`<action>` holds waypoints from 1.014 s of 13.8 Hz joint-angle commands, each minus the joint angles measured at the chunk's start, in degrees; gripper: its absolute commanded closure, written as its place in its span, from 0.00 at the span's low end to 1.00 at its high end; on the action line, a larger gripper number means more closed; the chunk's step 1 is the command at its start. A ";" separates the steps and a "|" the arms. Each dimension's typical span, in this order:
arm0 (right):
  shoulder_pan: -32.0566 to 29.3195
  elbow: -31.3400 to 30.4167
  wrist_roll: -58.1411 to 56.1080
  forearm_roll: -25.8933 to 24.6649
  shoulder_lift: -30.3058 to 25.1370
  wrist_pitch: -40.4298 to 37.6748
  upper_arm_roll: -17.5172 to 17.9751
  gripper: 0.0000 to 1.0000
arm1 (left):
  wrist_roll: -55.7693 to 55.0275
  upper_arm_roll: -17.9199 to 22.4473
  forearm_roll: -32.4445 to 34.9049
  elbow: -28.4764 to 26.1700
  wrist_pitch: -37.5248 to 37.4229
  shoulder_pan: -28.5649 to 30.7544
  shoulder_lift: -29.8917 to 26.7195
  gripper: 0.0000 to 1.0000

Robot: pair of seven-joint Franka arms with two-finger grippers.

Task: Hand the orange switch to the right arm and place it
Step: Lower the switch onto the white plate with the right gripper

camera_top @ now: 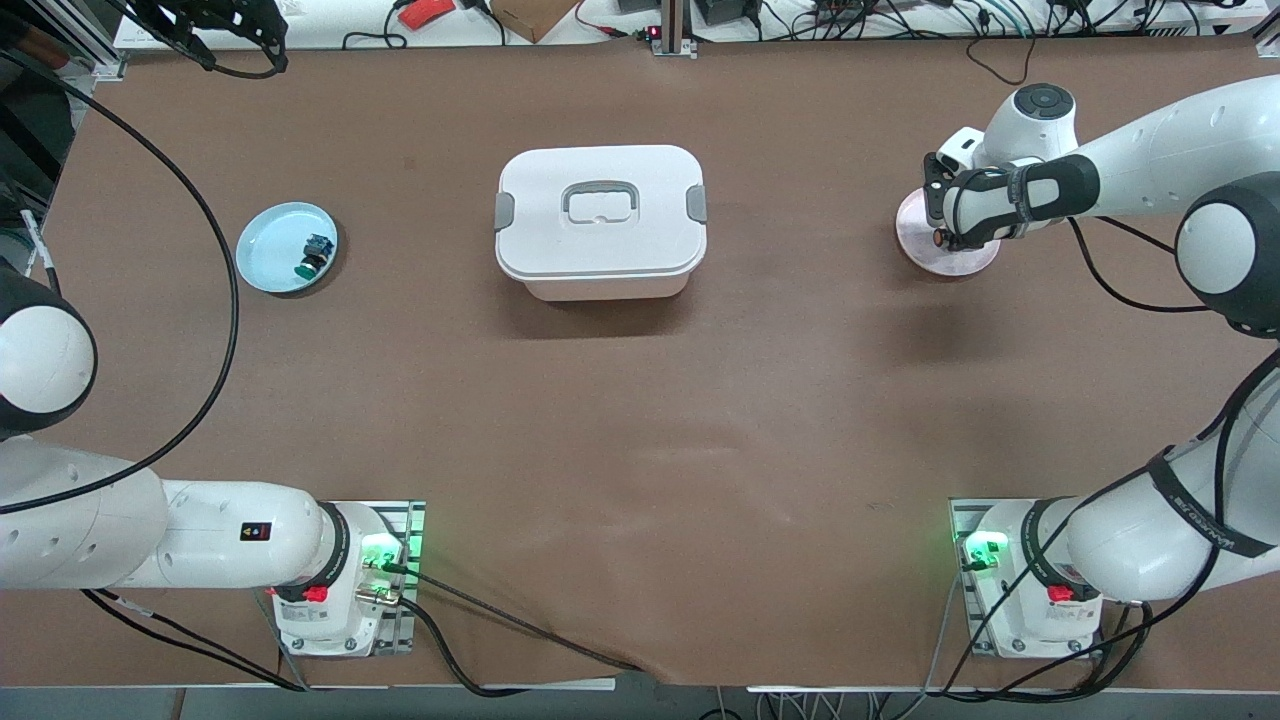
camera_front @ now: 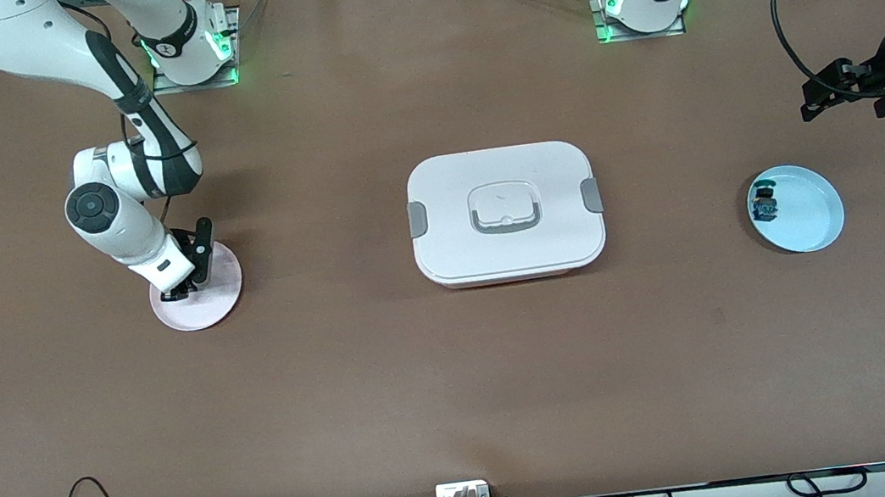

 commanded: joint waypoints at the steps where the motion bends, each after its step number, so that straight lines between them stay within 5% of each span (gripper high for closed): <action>1: 0.18 -0.42 -0.23 -0.68 -1.33 0.00 0.09 0.00 | 0.92 -0.14 1.68 1.95 -0.28 -0.66 0.83 0.00; 7: 0.62 2.38 0.30 -0.15 -6.86 -2.63 0.09 0.00 | 1.00 -0.14 1.16 2.04 -0.64 -0.31 0.75 0.00; 10: 0.71 11.40 0.65 0.89 -8.63 -15.07 0.17 0.00 | 1.00 -0.14 1.16 2.04 -0.64 -0.22 0.75 0.00; 14: 0.53 23.99 0.91 12.22 -9.16 -29.52 -0.26 0.00 | 1.00 -0.05 1.16 2.04 -0.64 -0.14 0.75 0.00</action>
